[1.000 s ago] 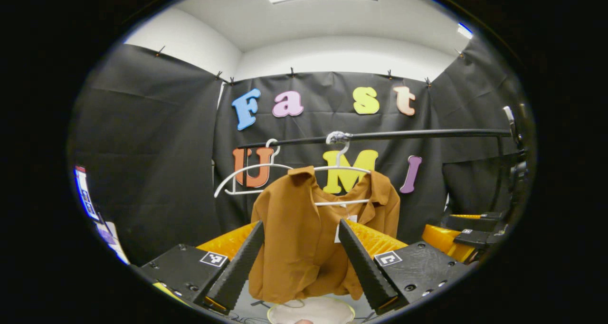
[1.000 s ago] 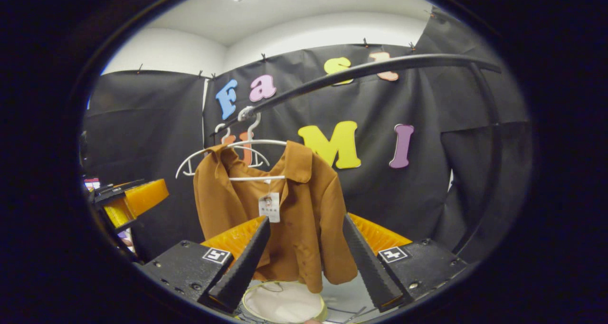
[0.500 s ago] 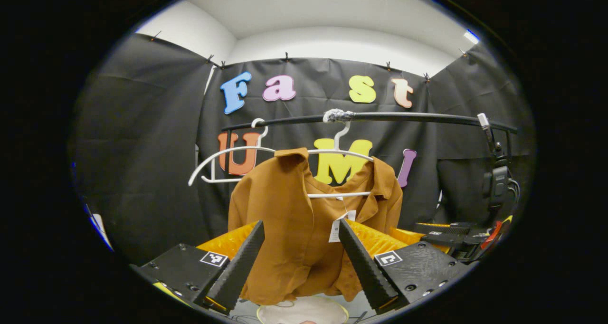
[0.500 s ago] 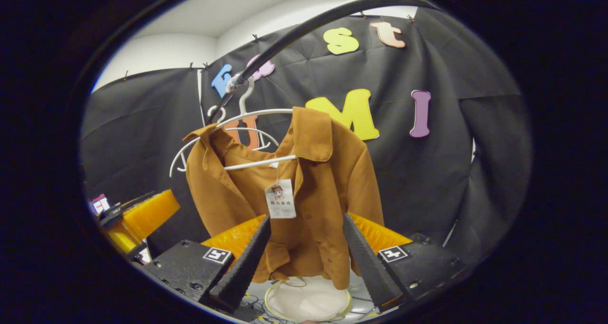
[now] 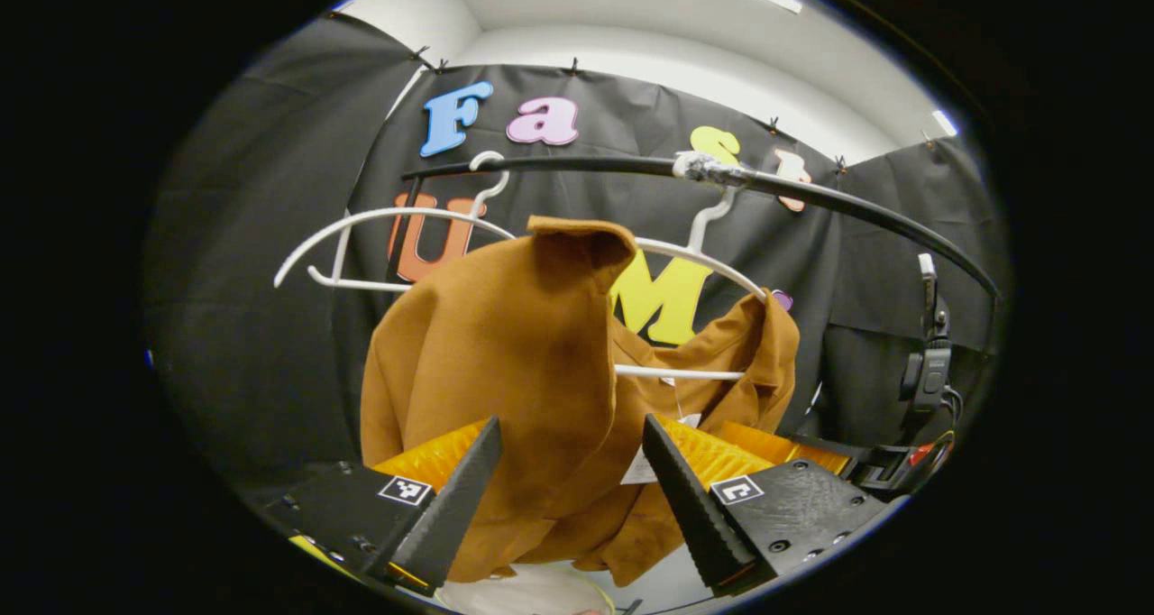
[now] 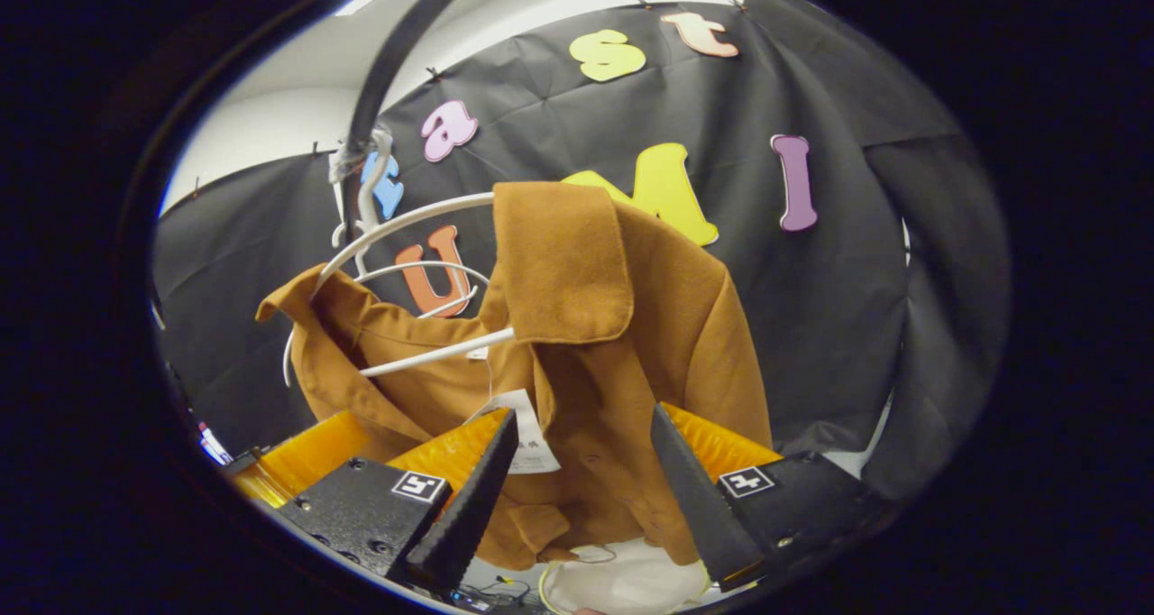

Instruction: Grasp the clothes on the hanger with both hands and then place them into the laundry hamper below.

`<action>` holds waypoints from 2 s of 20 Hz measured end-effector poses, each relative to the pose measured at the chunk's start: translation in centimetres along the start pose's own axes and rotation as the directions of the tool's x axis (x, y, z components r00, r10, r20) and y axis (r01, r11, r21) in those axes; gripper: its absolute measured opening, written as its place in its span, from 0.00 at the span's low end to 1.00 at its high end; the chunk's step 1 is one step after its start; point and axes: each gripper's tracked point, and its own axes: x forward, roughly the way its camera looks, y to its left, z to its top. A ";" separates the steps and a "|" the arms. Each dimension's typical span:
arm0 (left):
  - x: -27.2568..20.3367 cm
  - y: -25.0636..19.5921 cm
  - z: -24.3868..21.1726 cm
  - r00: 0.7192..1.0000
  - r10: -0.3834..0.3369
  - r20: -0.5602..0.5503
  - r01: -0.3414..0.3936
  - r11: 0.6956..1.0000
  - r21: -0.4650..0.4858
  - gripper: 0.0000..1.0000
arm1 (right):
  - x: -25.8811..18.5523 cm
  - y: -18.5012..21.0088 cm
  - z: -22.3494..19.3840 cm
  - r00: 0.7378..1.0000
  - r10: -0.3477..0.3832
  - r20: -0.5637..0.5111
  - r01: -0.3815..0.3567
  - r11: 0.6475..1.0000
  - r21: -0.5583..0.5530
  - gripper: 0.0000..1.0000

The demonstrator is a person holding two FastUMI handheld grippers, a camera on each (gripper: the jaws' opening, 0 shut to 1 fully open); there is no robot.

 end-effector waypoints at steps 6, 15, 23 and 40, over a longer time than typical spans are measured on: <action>3.0 1.2 -0.3 0.999 0.051 -0.014 -0.052 0.998 -0.021 1.00 | 3.0 -0.4 1.5 0.999 0.024 0.032 -0.028 0.993 0.117 0.96; 6.5 2.2 -1.0 0.993 0.117 -0.017 -0.118 0.992 -0.050 0.85 | 5.1 -2.1 2.5 0.994 0.087 0.067 -0.104 0.938 0.331 0.82; 6.9 3.7 -0.4 0.990 0.141 0.000 -0.141 0.989 -0.046 0.17 | 3.1 -4.0 3.1 0.984 0.119 0.134 -0.161 0.912 0.376 0.22; 0.9 2.6 2.7 0.998 0.035 0.051 -0.032 0.998 -0.048 0.04 | -6.8 -4.8 4.8 0.965 -0.019 0.261 -0.055 0.960 0.273 0.07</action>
